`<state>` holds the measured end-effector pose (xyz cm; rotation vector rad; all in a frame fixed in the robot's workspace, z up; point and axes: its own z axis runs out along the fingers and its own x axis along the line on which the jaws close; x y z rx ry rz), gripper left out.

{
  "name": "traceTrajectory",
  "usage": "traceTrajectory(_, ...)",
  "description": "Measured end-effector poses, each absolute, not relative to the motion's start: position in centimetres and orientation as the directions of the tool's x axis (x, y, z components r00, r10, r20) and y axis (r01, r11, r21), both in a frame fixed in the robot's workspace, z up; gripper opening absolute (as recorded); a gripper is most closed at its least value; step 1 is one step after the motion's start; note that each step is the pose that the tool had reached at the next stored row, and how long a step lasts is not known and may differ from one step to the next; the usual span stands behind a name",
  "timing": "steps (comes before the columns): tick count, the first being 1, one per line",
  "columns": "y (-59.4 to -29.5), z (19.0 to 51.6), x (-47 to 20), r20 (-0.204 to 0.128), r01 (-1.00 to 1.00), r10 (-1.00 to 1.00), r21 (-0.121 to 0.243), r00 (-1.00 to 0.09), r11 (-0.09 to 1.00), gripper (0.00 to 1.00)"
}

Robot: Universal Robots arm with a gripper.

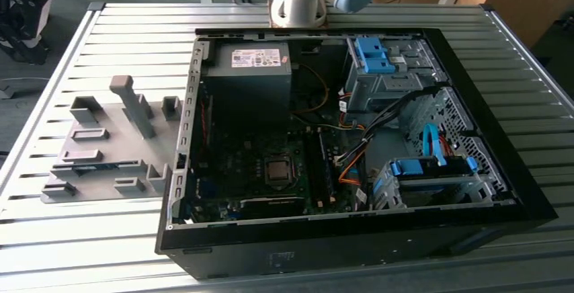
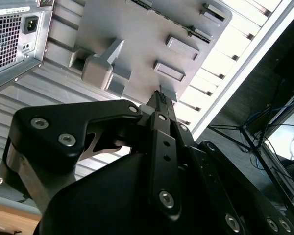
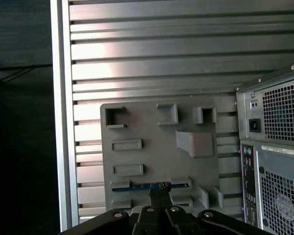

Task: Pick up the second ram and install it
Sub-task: 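Pick up the second ram and move it above second insertion slot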

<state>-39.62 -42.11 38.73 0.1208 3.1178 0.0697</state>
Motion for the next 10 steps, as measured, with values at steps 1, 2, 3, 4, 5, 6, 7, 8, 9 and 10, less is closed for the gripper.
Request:
traceTrajectory(1,-42.11,38.72,-39.62,-0.019,0.077,0.078,0.045,-0.997,0.996,0.10)
traceTrajectory(2,-42.11,38.72,-39.63,-0.019,0.077,0.078,0.045,-0.997,0.996,0.10)
traceTrajectory(3,-42.11,38.72,-39.63,-0.019,0.077,0.078,0.045,-0.997,0.996,0.10)
traceTrajectory(4,-42.11,38.72,-39.63,-0.019,0.077,0.078,0.045,-0.997,0.996,0.10)
traceTrajectory(5,-42.11,38.72,-39.63,-0.019,0.077,0.078,0.045,-0.997,0.996,0.10)
traceTrajectory(6,-42.11,38.72,-39.63,-0.019,0.077,0.078,0.045,-0.997,0.996,0.10)
traceTrajectory(7,-42.11,38.72,-39.63,-0.019,0.077,0.078,0.045,-0.997,0.996,0.10)
traceTrajectory(8,-42.11,38.73,-39.63,-0.019,0.077,0.078,0.045,-0.997,0.996,0.10)
traceTrajectory(9,-42.11,38.72,-39.63,-0.019,0.077,0.078,0.045,-0.997,0.996,0.10)
traceTrajectory(10,-42.11,38.72,-39.63,-0.019,0.076,0.077,0.045,-0.997,0.996,0.10)
